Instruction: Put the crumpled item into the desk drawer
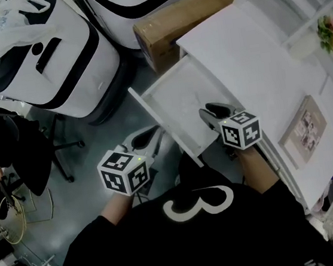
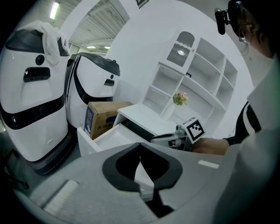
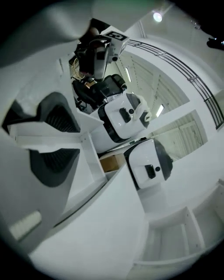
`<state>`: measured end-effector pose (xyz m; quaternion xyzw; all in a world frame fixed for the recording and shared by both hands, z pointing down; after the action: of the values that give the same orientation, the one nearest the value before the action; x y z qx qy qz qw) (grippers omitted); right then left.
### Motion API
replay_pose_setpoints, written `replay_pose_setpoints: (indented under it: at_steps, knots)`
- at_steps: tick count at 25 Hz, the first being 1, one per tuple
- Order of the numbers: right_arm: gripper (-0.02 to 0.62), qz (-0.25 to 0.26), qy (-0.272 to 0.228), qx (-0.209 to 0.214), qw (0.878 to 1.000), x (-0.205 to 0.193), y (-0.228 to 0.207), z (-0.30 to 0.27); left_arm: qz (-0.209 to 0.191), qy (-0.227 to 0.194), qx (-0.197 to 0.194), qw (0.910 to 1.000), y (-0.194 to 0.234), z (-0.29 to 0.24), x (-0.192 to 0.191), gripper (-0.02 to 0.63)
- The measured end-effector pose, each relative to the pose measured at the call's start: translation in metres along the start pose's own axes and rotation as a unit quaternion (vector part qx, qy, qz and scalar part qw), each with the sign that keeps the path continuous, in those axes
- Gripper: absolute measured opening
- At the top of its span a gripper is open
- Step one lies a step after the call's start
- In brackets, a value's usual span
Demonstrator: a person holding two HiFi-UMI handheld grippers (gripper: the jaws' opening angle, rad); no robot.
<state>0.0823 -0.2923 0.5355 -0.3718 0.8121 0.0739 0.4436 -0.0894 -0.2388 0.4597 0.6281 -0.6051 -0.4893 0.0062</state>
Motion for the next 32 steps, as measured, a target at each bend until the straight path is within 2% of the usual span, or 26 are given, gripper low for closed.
replay_pose_setpoints:
  at_steps: [7,11,14,18,24,32]
  knots:
    - [0.053,0.041,-0.094,-0.002,0.995,0.037,0.053,0.077,-0.029,-0.015,-0.038,0.9987,-0.045,0.021,-0.001,0.009]
    - [0.010,0.068,-0.149,0.000,0.986,0.049,0.077,0.112,-0.056,-0.024,-0.061,0.9963,-0.070,0.031,0.000,0.009]
    - [0.003,0.080,-0.175,-0.005,0.981,0.053,0.091,0.132,-0.067,-0.031,-0.075,0.9945,-0.085,0.040,-0.001,0.009]
    - [0.003,0.095,-0.192,-0.023,0.976,0.056,0.107,0.147,-0.078,-0.035,-0.087,0.9925,-0.099,0.050,-0.007,0.009]
    - [0.002,0.114,-0.195,-0.027,0.974,0.053,0.123,0.154,-0.085,-0.045,-0.091,0.9912,-0.104,0.064,-0.011,0.009]
    - [0.002,0.098,-0.192,-0.033,0.976,0.041,0.124,0.158,-0.073,-0.059,-0.094,0.9912,-0.106,0.071,-0.016,0.009]
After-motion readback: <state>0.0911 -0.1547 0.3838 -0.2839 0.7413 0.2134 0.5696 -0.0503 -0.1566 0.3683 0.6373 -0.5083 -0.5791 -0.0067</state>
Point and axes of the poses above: the fingertips, and each gripper's own axes: z backward along the fingers, y to its left, x out of its top, the point moved 3 cm from there along z, backward along the fingers, and after that the axes turned 15 degrees about z, right-handed, at the moved point
